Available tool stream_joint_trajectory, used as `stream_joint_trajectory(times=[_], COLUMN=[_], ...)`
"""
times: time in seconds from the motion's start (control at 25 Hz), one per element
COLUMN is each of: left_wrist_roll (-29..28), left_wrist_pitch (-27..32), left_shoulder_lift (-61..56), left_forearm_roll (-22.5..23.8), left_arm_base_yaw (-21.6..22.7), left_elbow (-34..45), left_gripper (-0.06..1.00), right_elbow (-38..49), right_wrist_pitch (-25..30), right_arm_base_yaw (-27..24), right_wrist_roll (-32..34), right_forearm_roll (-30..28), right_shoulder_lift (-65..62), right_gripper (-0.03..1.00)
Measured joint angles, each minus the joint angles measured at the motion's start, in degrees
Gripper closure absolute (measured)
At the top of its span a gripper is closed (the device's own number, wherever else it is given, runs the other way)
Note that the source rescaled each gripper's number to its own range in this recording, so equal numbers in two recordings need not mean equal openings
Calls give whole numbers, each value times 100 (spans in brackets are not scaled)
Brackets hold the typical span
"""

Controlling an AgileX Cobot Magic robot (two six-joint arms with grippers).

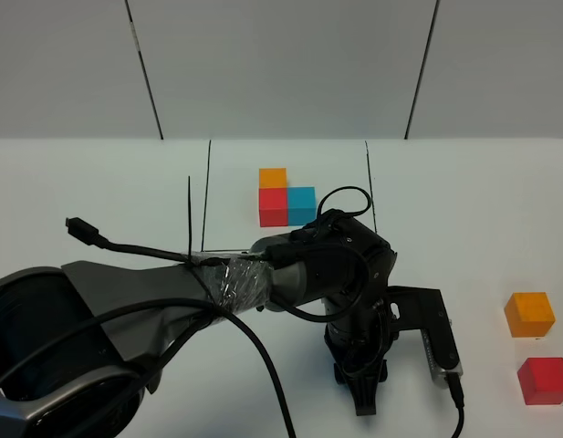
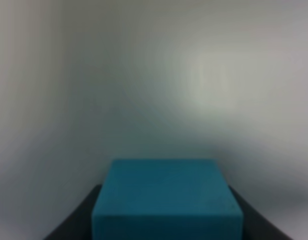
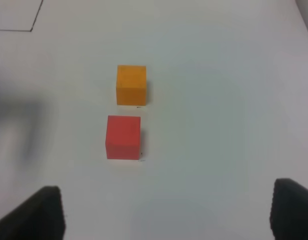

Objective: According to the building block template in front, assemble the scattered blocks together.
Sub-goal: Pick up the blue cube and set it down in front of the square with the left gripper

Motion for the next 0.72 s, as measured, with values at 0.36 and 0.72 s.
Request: stream_joint_trajectory(times=[0.36, 0.72], left_wrist_roll=[0, 0], left_wrist_pitch=[-133, -90], left_shoulder_lift=[-115, -413], left_forearm_roll=[13, 27], left_arm_base_yaw=[0, 6], left_elbow=[91, 91], left_gripper=[94, 53], right_elbow=[0, 0], right_wrist_pitch=[0, 0], right_arm_base_yaw=[0, 0], right_wrist_roll=[-5, -5], right_forearm_roll=[0, 0], right_shoulder_lift=[0, 0], right_gripper=[20, 20])
